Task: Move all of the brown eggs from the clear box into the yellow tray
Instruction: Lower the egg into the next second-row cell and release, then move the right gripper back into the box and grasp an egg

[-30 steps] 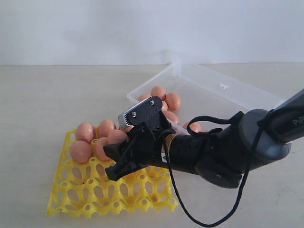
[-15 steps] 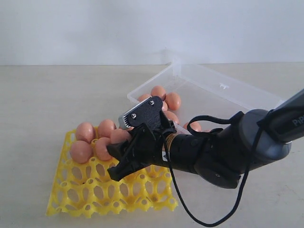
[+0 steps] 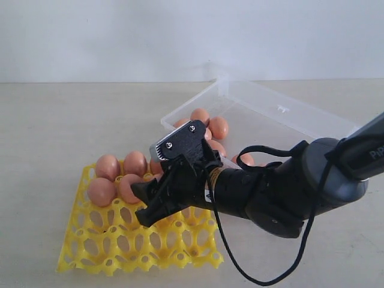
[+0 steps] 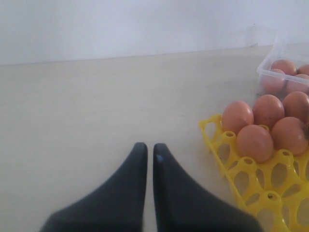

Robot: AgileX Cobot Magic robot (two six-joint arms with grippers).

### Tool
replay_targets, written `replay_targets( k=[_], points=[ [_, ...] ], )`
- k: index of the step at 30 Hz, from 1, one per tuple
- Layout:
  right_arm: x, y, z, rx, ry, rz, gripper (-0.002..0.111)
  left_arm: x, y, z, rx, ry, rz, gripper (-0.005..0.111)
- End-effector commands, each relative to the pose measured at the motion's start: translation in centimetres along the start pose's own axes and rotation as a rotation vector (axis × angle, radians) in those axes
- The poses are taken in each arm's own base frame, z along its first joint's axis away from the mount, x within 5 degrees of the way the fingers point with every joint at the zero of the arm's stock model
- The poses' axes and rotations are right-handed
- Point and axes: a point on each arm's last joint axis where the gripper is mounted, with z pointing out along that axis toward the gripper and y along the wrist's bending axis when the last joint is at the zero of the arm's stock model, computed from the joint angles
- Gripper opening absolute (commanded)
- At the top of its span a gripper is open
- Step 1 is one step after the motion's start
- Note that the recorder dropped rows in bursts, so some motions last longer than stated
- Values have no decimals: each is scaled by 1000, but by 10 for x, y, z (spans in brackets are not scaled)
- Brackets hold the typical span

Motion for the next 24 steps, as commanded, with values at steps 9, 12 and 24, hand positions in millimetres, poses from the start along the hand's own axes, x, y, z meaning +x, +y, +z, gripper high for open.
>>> replay_targets(
  k=[9,12,24],
  points=[
    [-98,-41,-55,401,-159,194,61,1,0,0,3,-3,4,4],
    [-113,-81,-57,402,36,274,61,1,0,0,3,-3,4,4],
    [-140,-203,-20,189,244,403,61,1,0,0,3,-3,4,4]
  ],
)
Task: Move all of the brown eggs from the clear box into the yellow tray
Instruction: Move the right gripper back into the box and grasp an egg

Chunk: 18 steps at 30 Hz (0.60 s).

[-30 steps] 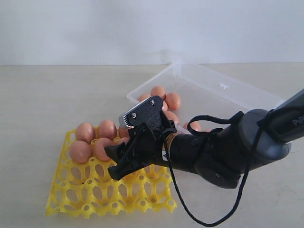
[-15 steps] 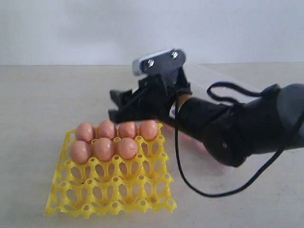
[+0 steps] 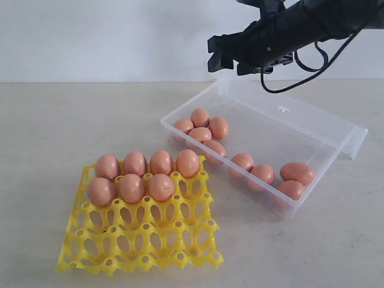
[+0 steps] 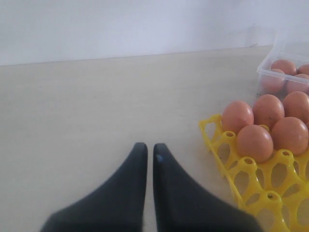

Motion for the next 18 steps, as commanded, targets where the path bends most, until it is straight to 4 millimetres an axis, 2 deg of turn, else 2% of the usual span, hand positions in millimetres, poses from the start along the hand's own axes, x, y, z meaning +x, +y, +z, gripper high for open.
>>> replay_targets(
  k=[1,10,18],
  points=[
    [-4,-9,25,-33,58,-83,61,1,0,0,3,-3,4,4],
    [34,-36,66,28,248,-126,61,1,0,0,3,-3,4,4],
    [44,-45,82,50,250,-108,61,1,0,0,3,-3,4,4]
  ],
)
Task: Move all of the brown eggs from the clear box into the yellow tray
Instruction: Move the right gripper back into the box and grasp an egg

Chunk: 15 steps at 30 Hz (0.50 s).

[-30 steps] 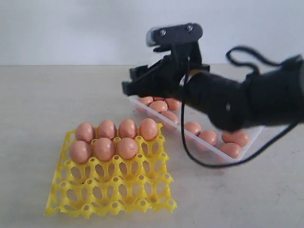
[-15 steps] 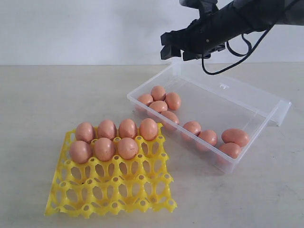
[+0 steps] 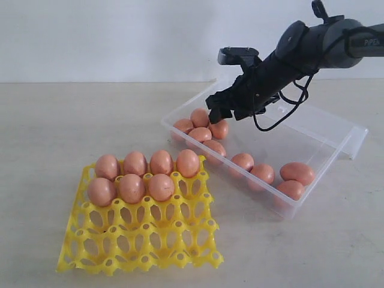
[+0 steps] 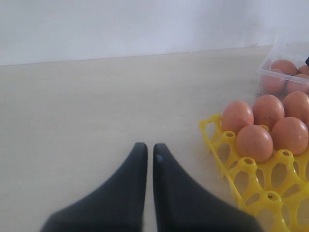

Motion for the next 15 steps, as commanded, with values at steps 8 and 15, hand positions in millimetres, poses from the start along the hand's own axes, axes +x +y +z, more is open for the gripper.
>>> replay_targets(
  k=[8,15],
  points=[
    [11,-12,24,22,26,25,60,1,0,0,3,-3,4,4],
    [12,-13,25,26,23,22,16,1,0,0,3,-3,4,4]
  ],
)
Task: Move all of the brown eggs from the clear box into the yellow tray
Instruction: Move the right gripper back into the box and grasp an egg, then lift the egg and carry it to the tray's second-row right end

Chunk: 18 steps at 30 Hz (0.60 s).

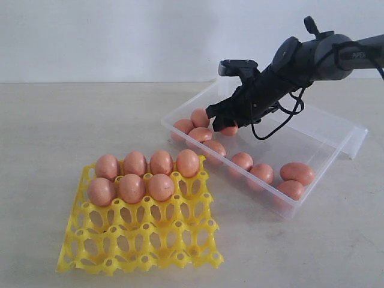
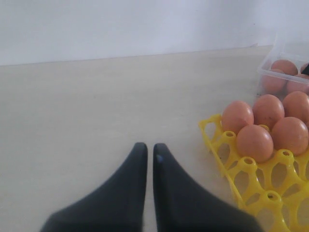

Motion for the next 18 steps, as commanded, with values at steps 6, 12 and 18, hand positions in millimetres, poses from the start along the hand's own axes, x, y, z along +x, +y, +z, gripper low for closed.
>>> replay_targets(
  k=[6,12,18],
  points=[
    [-1,-1,-2,3,1,-29,0,1,0,0,3,-3,4,4],
    [-2,15,-42,84,-144,-35,0,1,0,0,3,-3,4,4],
    [70,62,-103,421,-582,-194,0,1,0,0,3,-3,4,4]
  ],
)
